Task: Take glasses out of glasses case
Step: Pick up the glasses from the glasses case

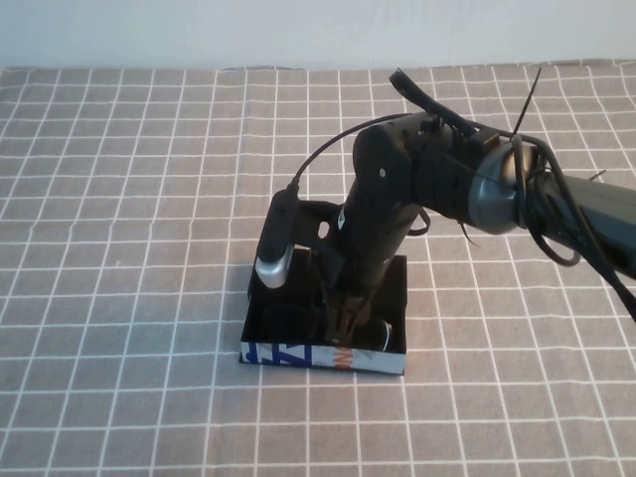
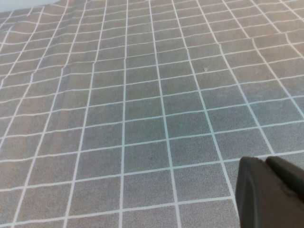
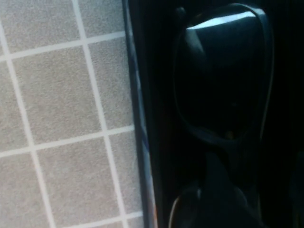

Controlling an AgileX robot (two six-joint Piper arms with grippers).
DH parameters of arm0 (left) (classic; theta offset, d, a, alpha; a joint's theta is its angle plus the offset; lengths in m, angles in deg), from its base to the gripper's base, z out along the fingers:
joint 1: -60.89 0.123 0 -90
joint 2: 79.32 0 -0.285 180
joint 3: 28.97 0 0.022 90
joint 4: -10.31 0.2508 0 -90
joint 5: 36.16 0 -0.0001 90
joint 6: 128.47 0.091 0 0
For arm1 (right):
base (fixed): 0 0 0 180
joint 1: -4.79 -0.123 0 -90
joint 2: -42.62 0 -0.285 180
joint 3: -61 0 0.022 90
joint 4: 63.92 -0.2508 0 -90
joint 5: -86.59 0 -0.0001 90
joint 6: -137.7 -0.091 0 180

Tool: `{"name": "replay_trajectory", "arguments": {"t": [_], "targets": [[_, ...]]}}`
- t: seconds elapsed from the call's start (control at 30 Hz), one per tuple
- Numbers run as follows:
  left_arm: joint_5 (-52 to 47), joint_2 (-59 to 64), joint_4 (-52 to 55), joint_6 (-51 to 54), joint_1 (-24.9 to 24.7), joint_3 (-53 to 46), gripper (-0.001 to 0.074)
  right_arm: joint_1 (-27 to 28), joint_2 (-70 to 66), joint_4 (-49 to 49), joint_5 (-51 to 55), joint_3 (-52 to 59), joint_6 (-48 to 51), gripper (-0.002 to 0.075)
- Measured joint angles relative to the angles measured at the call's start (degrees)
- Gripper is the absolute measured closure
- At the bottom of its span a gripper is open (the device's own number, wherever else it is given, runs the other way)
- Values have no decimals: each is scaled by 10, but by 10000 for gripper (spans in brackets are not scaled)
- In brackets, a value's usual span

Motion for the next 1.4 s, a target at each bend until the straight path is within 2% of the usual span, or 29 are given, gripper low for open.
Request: {"name": "replay_trajectory", "arguments": {"t": [0.3, 0.7, 1.4], "targets": [[0, 0, 0, 0, 0, 0, 739, 0, -4, 6, -5, -4, 0, 422], [0, 0, 0, 0, 0, 0, 739, 0, -14, 3, 53, -42, 0, 422], [0, 0, 0, 0, 0, 0, 739, 0, -32, -22, 59, -43, 0, 422]]}}
